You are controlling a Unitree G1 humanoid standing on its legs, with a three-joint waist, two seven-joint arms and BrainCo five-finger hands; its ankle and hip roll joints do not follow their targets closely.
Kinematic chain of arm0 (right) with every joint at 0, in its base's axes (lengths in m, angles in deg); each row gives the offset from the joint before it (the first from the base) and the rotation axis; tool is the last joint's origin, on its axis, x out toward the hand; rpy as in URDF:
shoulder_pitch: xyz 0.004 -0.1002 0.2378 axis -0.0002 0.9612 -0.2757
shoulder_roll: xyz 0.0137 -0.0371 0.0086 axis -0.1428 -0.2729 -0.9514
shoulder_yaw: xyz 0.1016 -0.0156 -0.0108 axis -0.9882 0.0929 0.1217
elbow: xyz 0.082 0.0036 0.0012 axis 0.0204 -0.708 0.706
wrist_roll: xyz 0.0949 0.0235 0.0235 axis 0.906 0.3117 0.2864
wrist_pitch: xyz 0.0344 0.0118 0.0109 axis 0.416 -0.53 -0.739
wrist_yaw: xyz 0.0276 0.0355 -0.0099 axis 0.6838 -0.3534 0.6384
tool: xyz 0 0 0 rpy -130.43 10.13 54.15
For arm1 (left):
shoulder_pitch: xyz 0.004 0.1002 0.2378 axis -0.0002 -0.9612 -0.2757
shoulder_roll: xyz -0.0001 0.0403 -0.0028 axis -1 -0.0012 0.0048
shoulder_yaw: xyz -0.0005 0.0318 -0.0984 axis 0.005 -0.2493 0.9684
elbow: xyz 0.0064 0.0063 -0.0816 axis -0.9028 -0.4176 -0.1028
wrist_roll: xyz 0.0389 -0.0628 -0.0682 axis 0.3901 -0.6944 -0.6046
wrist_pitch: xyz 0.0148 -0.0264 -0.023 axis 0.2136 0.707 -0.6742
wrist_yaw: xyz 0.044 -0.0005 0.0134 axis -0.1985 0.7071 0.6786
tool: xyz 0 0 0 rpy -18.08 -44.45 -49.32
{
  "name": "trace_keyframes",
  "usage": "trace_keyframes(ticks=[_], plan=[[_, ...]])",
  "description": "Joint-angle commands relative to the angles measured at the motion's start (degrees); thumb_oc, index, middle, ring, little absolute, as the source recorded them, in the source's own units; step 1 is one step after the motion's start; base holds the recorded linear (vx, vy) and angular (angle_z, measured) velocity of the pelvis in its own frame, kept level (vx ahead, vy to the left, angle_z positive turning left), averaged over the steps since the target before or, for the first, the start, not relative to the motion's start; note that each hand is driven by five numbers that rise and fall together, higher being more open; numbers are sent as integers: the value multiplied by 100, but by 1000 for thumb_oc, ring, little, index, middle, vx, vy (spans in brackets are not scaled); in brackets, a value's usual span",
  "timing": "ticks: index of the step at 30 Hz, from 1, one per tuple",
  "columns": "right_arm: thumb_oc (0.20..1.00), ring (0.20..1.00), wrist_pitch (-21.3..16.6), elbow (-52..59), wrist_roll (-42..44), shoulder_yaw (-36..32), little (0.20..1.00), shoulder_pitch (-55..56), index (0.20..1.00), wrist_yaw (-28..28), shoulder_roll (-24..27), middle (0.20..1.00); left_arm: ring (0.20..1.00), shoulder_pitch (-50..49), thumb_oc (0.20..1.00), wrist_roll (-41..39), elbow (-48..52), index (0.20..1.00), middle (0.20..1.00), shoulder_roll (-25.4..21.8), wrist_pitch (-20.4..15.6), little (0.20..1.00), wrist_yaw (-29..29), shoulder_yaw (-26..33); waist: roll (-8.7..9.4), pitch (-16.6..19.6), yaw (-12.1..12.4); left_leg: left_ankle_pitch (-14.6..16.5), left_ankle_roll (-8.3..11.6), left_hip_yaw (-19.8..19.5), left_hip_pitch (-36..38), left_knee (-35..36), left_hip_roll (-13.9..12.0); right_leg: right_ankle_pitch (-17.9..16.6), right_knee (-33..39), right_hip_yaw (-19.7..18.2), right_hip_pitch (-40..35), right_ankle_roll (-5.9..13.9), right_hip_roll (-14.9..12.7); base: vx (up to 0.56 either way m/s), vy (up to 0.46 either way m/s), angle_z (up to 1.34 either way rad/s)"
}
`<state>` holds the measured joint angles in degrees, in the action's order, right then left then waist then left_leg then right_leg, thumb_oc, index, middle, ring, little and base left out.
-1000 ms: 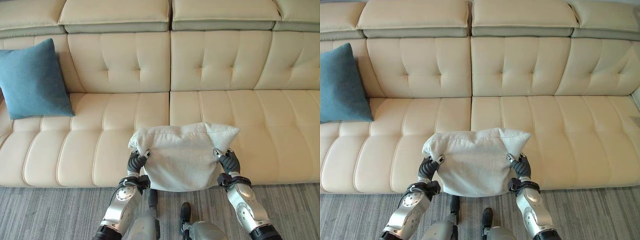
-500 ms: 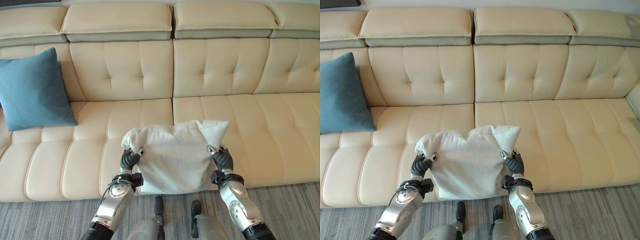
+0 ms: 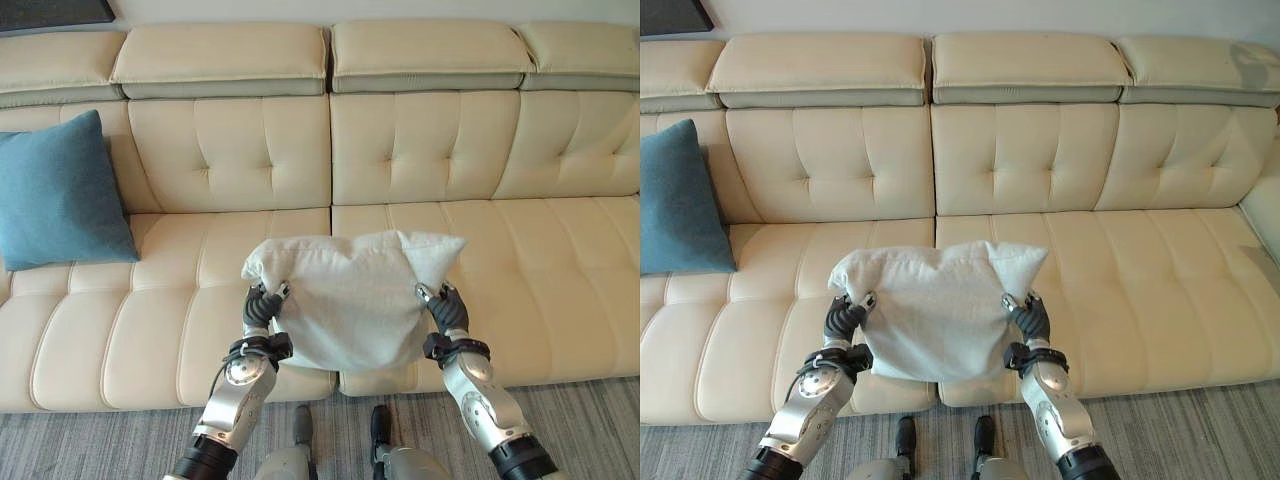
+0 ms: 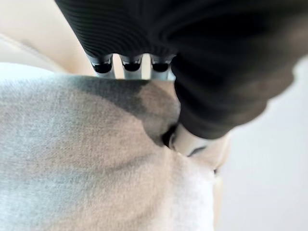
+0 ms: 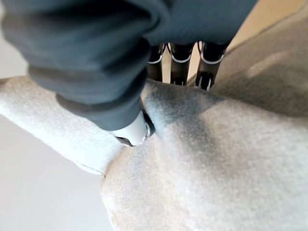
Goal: Pick up all the scattered cushions and arrange them neatly on the sofa.
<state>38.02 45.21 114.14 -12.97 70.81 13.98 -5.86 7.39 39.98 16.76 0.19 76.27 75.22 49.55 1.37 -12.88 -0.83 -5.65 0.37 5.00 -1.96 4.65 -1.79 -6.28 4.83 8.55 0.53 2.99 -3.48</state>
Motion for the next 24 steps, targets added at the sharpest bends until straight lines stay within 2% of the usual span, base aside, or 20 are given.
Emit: trace_keyframes(ticks=[1,5,7,14,16,17,19,20,21,22,23,24], plan=[[200,200,-586,375,-248,464,200,-899,200,-120,-422,200,200,1071,200,466,244,200,200,1,-671,200,69,-322,148,399,115,803,54,91,410,35,123,896,17,56,-294,356,-232,50,2,9],[200,200,-585,172,-314,628,200,-1485,200,37,-471,200,200,1669,200,507,-20,200,200,-46,-751,200,320,-403,168,345,141,775,70,58,277,35,119,884,17,67,-195,357,-225,17,1,13],[200,200,-574,-185,-383,708,200,-2103,200,230,-387,200,200,2351,200,514,-418,200,200,-150,-816,200,523,-515,185,251,137,687,99,14,4,35,109,820,17,55,64,354,-210,-53,-9,5],[200,200,-475,-1024,-481,792,200,-3048,200,475,-217,200,200,3514,200,411,-1496,200,200,-330,-868,200,683,-749,187,93,95,513,175,-12,-466,35,94,683,17,41,538,348,-180,-4,-1,0],[200,200,-480,-1807,-495,971,200,-3688,200,485,-139,200,200,4257,200,804,-2333,200,200,-566,-851,200,753,-1025,181,-66,64,403,223,-26,-785,35,101,593,17,17,862,364,-177,-52,-7,-2],[200,200,-487,-1824,-490,968,200,-3711,200,480,-137,200,200,4281,200,801,-2351,200,200,-566,-860,200,751,-1026,181,-65,65,400,223,-26,-802,35,100,590,17,16,879,363,-177,-50,-12,-2],[200,200,-387,-2875,-661,1131,200,-4319,200,496,-3,200,200,4889,200,960,-3374,200,200,-509,-791,200,883,-1221,192,-136,43,284,290,-41,-1113,35,103,459,17,33,1180,370,-186,-17,-12,0],[200,200,-292,-3258,-769,1176,200,-4502,200,524,53,200,244,5057,244,942,-3739,244,244,-514,-755,244,861,-1279,194,-137,27,252,312,-31,-1206,35,101,423,17,39,1267,381,-189,0,0,0],[200,200,-299,-3275,-765,1173,200,-4522,200,519,54,200,520,5077,520,936,-3757,520,520,-514,-764,520,857,-1281,194,-134,28,249,312,-31,-1221,35,101,421,17,38,1282,381,-189,0,0,0],[551,551,-189,-3705,-885,1210,551,-4676,551,562,107,551,1000,5221,1000,884,-4070,1000,1000,-574,-726,1000,761,-1341,201,-159,25,226,327,-19,-1282,35,93,396,17,36,1339,396,-187,0,0,0],[1000,1000,-107,-3964,-922,1190,1000,-4780,1000,561,129,1000,1000,5318,1000,778,-4226,1000,1000,-622,-723,1000,640,-1374,193,-184,23,209,337,-18,-1317,35,92,380,17,26,1387,409,-187,0,0,0],[1000,1000,92,-4405,-1141,1245,1000,-4914,1000,504,235,1000,1000,5381,1000,459,-4587,1000,1000,-663,-712,1000,403,-1320,195,-230,21,210,340,-8,-1312,35,87,373,17,5,1395,423,-181,0,0,0]])
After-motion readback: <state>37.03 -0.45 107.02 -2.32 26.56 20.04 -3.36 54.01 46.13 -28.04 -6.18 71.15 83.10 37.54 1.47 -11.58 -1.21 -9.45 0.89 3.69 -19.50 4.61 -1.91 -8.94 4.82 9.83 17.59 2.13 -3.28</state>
